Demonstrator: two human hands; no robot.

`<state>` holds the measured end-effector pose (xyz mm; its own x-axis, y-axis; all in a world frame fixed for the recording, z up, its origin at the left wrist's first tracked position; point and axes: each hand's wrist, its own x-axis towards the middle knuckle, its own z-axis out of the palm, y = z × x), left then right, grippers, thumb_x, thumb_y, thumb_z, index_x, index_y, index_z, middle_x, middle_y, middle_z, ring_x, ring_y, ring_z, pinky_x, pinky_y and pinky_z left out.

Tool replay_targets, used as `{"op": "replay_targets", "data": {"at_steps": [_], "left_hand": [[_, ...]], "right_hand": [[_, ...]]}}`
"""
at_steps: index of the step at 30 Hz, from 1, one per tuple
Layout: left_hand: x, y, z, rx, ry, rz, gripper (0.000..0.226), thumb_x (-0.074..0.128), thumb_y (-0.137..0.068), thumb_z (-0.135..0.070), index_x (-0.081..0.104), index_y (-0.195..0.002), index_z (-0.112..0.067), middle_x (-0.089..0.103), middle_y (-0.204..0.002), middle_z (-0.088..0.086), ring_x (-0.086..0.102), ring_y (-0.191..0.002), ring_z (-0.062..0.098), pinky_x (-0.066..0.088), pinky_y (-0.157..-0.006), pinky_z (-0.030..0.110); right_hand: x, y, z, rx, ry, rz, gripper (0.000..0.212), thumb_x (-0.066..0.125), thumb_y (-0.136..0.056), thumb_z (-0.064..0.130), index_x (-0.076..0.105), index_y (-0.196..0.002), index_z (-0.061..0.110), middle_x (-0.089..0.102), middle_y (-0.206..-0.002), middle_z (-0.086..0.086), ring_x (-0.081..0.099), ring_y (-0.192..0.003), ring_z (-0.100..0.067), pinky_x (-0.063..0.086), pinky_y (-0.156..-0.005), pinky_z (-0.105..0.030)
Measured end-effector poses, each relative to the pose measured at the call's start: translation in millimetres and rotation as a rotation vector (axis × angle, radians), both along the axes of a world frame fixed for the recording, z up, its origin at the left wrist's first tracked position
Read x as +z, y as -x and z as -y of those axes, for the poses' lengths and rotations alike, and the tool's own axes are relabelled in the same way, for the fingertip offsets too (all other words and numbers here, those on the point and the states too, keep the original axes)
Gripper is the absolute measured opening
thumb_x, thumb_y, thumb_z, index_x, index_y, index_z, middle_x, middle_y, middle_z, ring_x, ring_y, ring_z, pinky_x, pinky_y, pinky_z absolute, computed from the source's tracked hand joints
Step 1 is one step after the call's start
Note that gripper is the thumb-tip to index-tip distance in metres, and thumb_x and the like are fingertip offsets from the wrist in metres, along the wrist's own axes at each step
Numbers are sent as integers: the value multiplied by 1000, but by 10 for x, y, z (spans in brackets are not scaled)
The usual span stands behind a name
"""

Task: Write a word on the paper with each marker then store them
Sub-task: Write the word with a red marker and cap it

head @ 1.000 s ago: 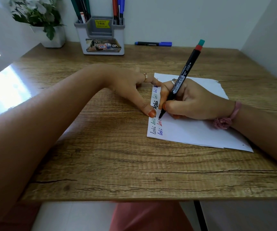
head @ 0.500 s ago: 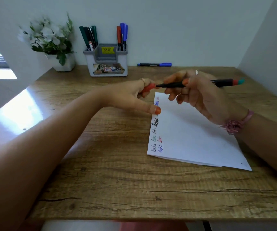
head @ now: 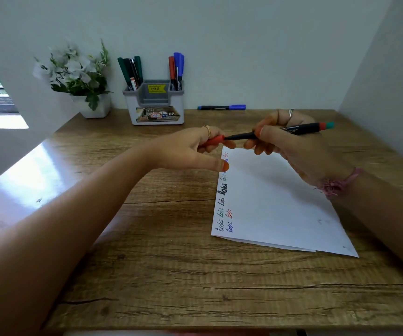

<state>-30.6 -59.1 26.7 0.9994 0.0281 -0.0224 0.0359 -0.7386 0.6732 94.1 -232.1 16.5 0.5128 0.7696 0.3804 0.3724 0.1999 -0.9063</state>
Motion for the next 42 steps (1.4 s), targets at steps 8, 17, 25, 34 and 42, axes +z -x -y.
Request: {"op": "replay_targets", "data": {"at_steps": [8, 17, 25, 34, 42], "left_hand": [[-7, -19, 75, 7, -19, 72, 13, 44, -96, -31, 55, -102, -29, 51, -83, -16, 50, -71, -11, 38, -65, 6], [-5, 3, -21, 70, 16, 268, 11, 50, -94, -27, 59, -87, -27, 58, -68, -9, 45, -54, 7, 40, -53, 21], [-124, -83, -15, 169, -62, 298, 11, 49, -94, -30, 54, -86, -25, 54, -70, -6, 47, -60, 7, 41, -57, 23], [-44, -90, -23, 122, -200, 321, 10, 51, -93, -24, 55, -96, -15, 48, -67, -8, 45, -53, -5, 37, -52, 8], [28, -108, 6, 360, 1036, 568, 58, 68, -74, -11, 44, -126, -5, 67, -87, 2, 65, -74, 10, 55, -68, 20]], "right_hand": [[-51, 99, -47, -8, 45, 72, 24, 72, -72, 26, 56, -86, 15, 73, -72, -6, 65, -55, -17, 44, -48, -21], [20, -79, 54, 109, 39, -102, 17, 64, -76, 23, 74, -89, 17, 75, -86, -8, 71, -76, -18, 51, -61, -19], [-96, -69, -48, -67, 140, 206, 14, 69, -81, 17, 69, -95, 19, 75, -80, 8, 70, -67, -9, 47, -53, -15], [-120, -5, -92, -46, 146, 43, 9, 62, -87, 13, 69, -93, 12, 73, -79, -5, 64, -58, -5, 45, -51, -15], [-93, 231, -253, -8, -47, -16, 7, 52, -94, 16, 56, -99, 18, 69, -77, -1, 66, -59, -11, 46, -52, -18]]}}
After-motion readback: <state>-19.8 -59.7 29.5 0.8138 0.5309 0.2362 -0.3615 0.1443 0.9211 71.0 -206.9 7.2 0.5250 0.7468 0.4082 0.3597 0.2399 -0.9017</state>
